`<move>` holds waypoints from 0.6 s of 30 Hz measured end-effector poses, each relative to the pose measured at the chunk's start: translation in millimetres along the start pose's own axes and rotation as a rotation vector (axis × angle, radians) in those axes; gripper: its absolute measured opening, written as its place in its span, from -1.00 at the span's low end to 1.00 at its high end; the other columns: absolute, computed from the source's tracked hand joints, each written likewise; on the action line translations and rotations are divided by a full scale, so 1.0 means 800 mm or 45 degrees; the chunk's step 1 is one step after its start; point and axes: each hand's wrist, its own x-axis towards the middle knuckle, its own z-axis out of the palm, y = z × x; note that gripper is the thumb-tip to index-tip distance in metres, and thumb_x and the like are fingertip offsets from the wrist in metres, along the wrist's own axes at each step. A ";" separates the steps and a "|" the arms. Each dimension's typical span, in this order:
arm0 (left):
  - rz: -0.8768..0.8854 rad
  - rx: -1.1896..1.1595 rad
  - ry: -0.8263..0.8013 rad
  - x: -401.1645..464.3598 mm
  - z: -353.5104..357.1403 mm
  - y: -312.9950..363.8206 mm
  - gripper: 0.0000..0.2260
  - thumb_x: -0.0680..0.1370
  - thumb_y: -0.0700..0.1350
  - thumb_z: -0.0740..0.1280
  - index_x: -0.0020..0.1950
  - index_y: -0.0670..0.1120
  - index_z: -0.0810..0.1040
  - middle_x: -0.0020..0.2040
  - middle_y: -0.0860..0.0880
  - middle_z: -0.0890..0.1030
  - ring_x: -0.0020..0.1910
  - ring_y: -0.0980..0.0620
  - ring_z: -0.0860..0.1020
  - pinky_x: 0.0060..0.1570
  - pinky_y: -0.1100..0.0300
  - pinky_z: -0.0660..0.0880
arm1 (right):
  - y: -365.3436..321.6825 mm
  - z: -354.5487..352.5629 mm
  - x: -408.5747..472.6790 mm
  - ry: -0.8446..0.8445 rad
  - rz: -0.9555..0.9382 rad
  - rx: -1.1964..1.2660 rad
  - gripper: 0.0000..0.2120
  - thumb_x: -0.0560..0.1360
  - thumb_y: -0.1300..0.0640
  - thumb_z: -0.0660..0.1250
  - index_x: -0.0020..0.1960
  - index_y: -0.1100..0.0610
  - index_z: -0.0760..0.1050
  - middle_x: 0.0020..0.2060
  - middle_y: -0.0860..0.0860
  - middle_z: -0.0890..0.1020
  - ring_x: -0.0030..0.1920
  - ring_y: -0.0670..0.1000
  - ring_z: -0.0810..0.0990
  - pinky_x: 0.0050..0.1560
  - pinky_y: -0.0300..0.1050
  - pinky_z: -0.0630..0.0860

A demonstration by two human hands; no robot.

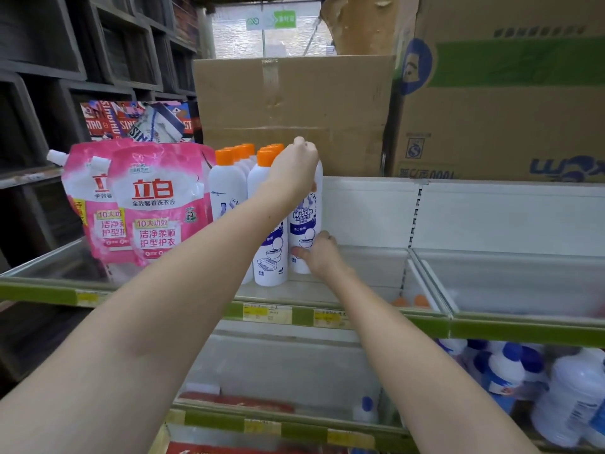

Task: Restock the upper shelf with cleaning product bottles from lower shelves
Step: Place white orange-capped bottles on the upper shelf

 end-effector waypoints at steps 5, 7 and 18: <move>-0.006 -0.034 0.022 0.000 0.006 0.000 -0.46 0.43 0.01 0.55 0.23 -0.23 0.43 0.13 -0.17 0.53 -0.03 -0.09 0.59 -0.21 0.21 0.41 | 0.003 0.002 0.008 -0.028 0.003 0.003 -0.30 0.55 -0.12 0.40 0.41 0.33 0.22 0.36 0.21 0.34 0.35 0.20 0.42 0.30 -0.01 0.40; 0.002 -0.034 0.028 -0.001 0.007 0.000 -0.43 0.43 -0.03 0.56 0.29 -0.23 0.39 0.11 -0.18 0.54 -0.06 -0.11 0.58 -0.23 0.21 0.39 | 0.006 0.004 0.008 -0.016 0.005 -0.007 -0.30 0.56 -0.14 0.37 0.41 0.34 0.21 0.36 0.22 0.34 0.35 0.20 0.40 0.30 -0.02 0.39; 0.108 0.123 0.050 -0.035 0.015 -0.002 -0.45 0.39 -0.42 0.50 0.33 -0.42 0.39 0.43 -0.45 0.31 0.00 -0.22 0.57 -0.12 0.01 0.54 | 0.003 0.005 -0.024 0.065 0.024 -0.120 -0.47 0.63 -0.04 0.30 0.37 0.34 0.30 0.33 0.23 0.41 0.36 0.21 0.37 0.32 -0.05 0.35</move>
